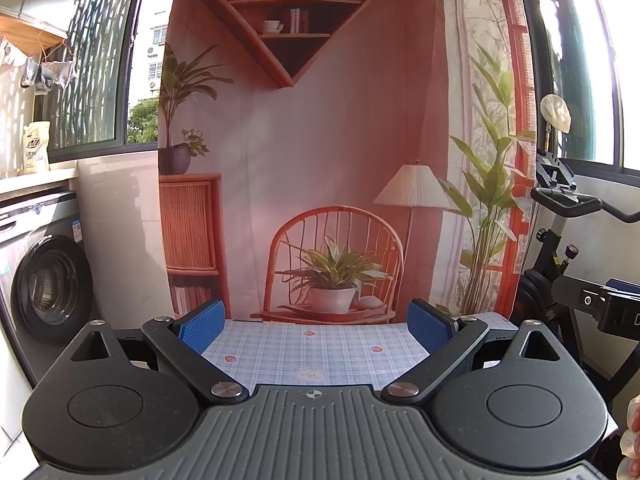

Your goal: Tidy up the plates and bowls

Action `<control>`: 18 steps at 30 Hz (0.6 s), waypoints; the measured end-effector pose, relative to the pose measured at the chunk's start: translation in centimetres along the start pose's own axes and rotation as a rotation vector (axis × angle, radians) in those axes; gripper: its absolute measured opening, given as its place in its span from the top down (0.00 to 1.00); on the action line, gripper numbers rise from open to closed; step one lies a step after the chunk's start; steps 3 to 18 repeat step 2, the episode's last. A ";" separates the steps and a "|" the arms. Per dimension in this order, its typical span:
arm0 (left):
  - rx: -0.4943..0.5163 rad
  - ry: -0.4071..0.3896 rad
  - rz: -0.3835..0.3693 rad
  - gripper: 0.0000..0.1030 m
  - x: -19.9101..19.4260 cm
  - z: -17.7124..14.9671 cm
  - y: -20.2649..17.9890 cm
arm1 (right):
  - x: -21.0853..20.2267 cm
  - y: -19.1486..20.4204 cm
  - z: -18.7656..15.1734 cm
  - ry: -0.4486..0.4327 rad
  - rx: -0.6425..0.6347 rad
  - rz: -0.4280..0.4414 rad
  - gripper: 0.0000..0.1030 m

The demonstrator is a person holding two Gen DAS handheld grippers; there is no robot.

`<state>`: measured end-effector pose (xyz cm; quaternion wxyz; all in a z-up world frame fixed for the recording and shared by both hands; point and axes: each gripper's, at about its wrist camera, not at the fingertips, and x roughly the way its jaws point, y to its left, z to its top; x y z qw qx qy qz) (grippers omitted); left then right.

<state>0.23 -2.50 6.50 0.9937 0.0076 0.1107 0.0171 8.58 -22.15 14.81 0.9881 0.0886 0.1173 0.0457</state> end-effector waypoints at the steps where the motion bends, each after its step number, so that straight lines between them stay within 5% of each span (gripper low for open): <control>1: 0.000 0.001 0.001 0.04 0.1 0.0 0.0 | 0.0 0.0 0.0 0.000 0.001 -0.001 0.00; 18: 0.000 0.003 0.001 0.04 0.1 0.0 0.1 | 0.0 0.0 0.0 0.000 0.001 -0.001 0.00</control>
